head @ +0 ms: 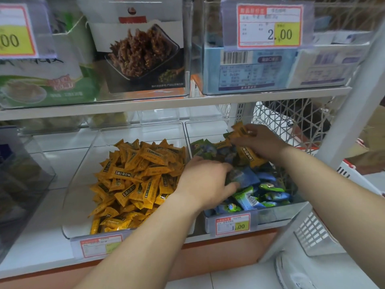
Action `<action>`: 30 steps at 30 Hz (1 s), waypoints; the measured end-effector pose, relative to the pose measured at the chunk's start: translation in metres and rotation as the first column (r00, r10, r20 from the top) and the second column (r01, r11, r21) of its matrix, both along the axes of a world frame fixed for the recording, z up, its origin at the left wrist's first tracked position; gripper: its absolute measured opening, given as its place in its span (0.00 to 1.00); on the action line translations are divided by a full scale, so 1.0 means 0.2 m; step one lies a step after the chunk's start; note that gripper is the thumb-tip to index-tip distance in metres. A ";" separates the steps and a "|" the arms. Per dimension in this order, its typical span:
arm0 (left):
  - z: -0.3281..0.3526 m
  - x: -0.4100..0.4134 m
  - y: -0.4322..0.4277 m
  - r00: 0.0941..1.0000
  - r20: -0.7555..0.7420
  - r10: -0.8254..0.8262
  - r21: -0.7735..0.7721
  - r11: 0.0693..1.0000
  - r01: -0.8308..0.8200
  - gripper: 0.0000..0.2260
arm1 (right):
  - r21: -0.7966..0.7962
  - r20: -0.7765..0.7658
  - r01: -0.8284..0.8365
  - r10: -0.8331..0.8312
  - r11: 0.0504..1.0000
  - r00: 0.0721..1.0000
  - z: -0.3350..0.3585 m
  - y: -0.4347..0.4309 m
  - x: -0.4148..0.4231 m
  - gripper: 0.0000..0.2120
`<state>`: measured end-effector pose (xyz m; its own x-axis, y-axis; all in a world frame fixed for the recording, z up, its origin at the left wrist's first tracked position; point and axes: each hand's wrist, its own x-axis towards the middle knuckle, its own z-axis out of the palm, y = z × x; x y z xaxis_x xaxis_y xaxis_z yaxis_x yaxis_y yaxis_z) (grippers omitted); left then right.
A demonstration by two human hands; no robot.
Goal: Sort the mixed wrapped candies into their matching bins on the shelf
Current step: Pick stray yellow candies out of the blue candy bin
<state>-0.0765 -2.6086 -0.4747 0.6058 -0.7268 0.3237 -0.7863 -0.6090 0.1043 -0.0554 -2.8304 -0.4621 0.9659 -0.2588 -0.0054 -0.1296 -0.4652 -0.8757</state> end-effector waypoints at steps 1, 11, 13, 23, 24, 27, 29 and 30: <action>0.01 0.00 0.00 0.999 -0.034 0.011 -0.074 0.997 -0.013 0.22 | 0.131 0.038 0.027 -0.032 0.991 0.999 0.02 0.01 -0.01 0.27; 0.08 -0.11 -0.09 0.949 -0.313 -0.045 -0.521 0.843 -0.132 0.41 | 0.813 0.027 -0.010 -0.021 0.582 0.999 0.14 0.31 -0.15 0.07; 0.08 -0.09 -0.08 0.942 -0.328 -0.069 -0.592 0.792 -0.148 0.33 | 0.838 0.010 -0.009 0.001 0.546 1.000 0.16 0.34 -0.16 0.08; 0.15 0.05 0.14 0.747 -0.645 -0.162 -0.740 0.378 -0.557 0.11 | 0.789 -0.046 -0.031 0.110 0.614 0.993 0.24 0.53 -0.04 0.08; 0.17 0.07 0.17 0.726 -0.664 -0.179 -0.734 0.342 -0.587 0.11 | 0.777 -0.046 -0.044 0.125 0.629 0.991 0.25 0.56 -0.01 0.09; 0.20 0.11 0.29 0.689 -0.715 -0.119 -0.685 0.314 -0.657 0.26 | 0.740 -0.038 -0.084 0.166 0.667 0.985 0.29 0.70 0.07 0.11; 0.20 0.14 0.38 0.728 -0.686 -0.002 -0.678 0.366 -0.638 0.26 | 0.720 -0.029 -0.130 0.217 0.682 0.976 0.30 0.79 0.11 0.12; 0.20 0.16 0.42 0.747 -0.662 0.061 -0.665 0.414 -0.622 0.24 | 0.698 -0.024 -0.155 0.240 0.699 0.970 0.31 0.82 0.13 0.12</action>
